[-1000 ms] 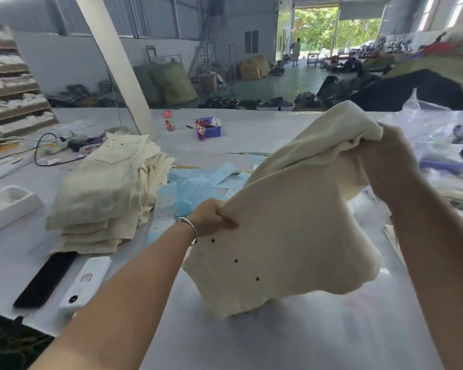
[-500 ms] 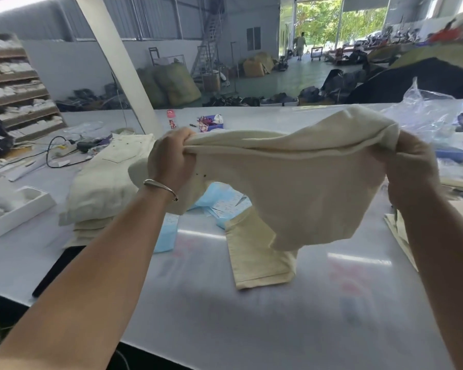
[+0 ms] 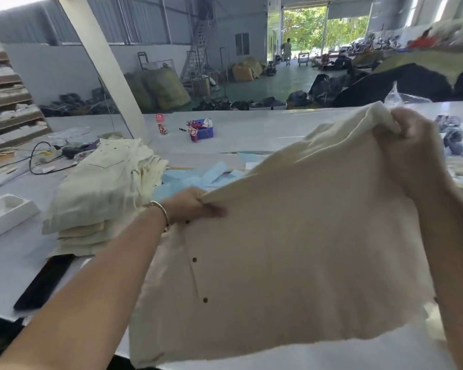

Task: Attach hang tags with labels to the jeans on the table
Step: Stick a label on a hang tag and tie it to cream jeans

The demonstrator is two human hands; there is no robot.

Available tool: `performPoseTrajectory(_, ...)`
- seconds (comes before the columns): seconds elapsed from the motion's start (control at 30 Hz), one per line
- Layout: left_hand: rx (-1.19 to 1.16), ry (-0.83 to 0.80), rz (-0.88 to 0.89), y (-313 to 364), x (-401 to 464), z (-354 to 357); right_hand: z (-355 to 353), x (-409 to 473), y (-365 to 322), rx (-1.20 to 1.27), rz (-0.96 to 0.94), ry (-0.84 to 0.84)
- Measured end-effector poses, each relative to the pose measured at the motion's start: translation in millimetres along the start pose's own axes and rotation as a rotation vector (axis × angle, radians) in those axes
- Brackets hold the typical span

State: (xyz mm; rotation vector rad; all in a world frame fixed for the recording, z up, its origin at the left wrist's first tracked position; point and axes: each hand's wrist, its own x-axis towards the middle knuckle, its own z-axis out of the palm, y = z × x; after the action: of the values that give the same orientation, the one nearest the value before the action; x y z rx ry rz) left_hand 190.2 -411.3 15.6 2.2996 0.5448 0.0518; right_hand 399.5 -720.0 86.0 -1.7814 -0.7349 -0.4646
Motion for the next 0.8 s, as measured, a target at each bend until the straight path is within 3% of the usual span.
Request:
performPoseTrajectory(0.1, 0.057, -0.200, -0.071, -15.2, 33.1, 69.2, -1.3, -9.9, 7.8, -0.152, -0.005, -0.081)
performPoseTrajectory(0.23, 0.246, -0.210, 0.053, 3.9, 73.5, 138.6, 4.1, -25.0, 14.6, -0.251, 0.012, -0.206)
performPoseTrajectory(0.43, -0.071, -0.187, 0.199, 66.2, 99.3, 158.4, -17.3, -24.1, -4.8, 0.023, -0.079, -0.408)
performPoseTrajectory(0.63, -0.167, -0.550, 0.348, 129.0, 86.2, 185.5, -34.3, -11.7, -25.9, 0.103, -0.130, -0.466)
performPoseTrajectory(0.8, -0.313, -0.718, 0.220, 133.7, 60.0, 232.6, -39.9, -14.5, -16.6, 0.253, -0.006, -0.461)
